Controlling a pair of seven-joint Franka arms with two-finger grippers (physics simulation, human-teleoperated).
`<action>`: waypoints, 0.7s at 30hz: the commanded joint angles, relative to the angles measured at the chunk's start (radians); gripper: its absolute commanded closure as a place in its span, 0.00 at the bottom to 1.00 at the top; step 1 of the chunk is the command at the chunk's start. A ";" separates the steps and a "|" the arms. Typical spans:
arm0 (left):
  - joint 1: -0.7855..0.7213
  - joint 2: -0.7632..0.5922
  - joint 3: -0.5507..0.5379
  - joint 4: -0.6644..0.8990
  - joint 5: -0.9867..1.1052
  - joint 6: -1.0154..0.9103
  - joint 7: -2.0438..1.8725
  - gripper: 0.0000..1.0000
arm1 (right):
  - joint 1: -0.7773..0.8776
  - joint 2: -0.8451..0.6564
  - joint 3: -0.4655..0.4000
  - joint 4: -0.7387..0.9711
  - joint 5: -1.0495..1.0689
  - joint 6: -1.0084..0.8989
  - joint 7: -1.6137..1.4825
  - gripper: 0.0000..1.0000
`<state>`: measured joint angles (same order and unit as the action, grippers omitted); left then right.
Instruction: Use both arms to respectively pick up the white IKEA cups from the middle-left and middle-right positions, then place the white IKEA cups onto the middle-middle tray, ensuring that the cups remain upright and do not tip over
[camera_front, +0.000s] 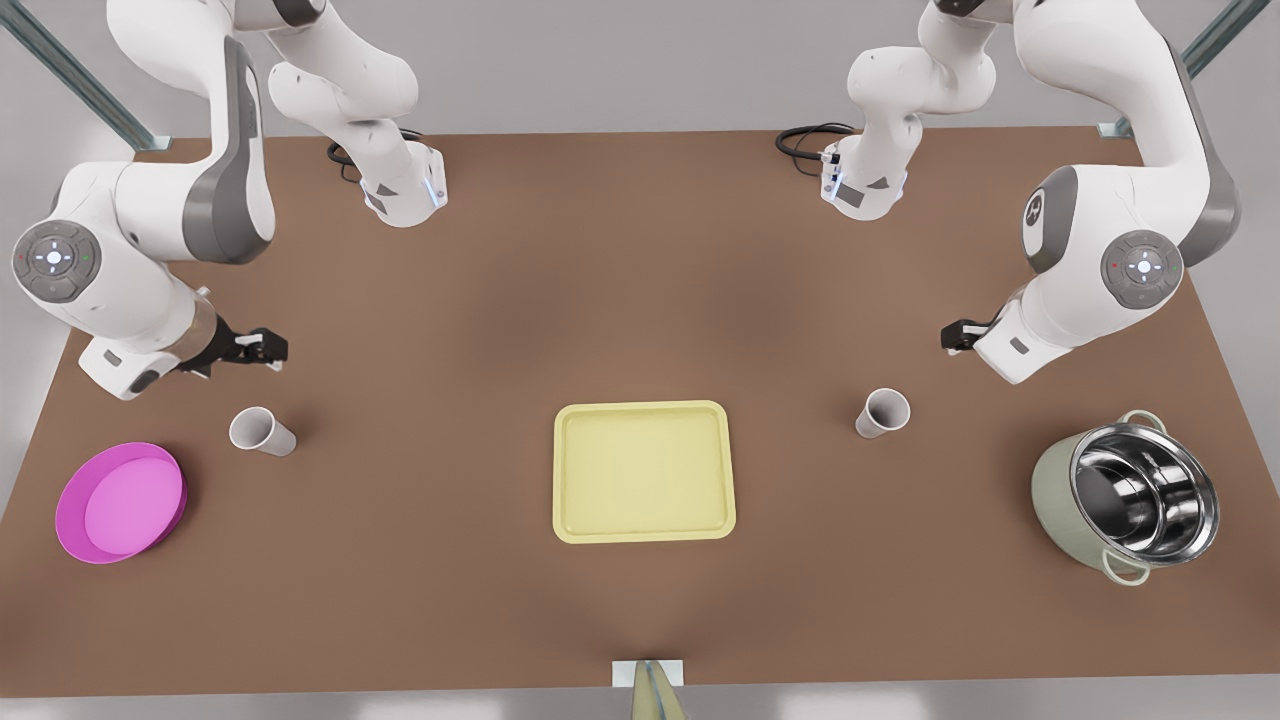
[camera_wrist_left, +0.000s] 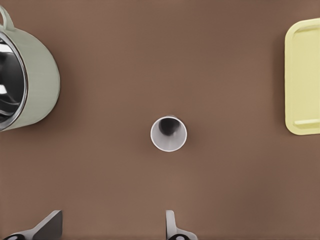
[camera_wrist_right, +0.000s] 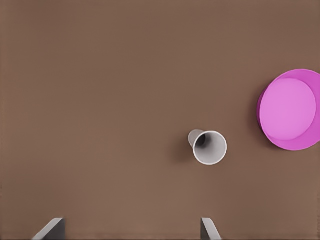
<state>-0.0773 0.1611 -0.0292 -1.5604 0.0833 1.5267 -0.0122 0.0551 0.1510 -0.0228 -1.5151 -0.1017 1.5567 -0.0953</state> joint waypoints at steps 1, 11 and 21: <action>0.001 0.000 0.000 0.000 0.001 0.000 0.027 0.00 | 0.000 0.001 0.000 0.003 0.000 -0.017 -0.024 0.00; 0.040 0.207 0.015 -0.276 -0.045 0.490 0.017 0.00 | -0.261 0.323 -0.003 0.029 -0.036 0.296 -0.343 0.00; 0.051 0.274 0.028 -0.368 -0.097 0.662 0.023 0.00 | -0.328 0.400 -0.002 -0.128 -0.006 0.484 -0.393 0.00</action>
<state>-0.0262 0.4310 -0.0016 -1.9296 -0.0098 2.0992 0.0043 -0.2660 0.5527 -0.0242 -1.6302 -0.1164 1.9625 -0.3039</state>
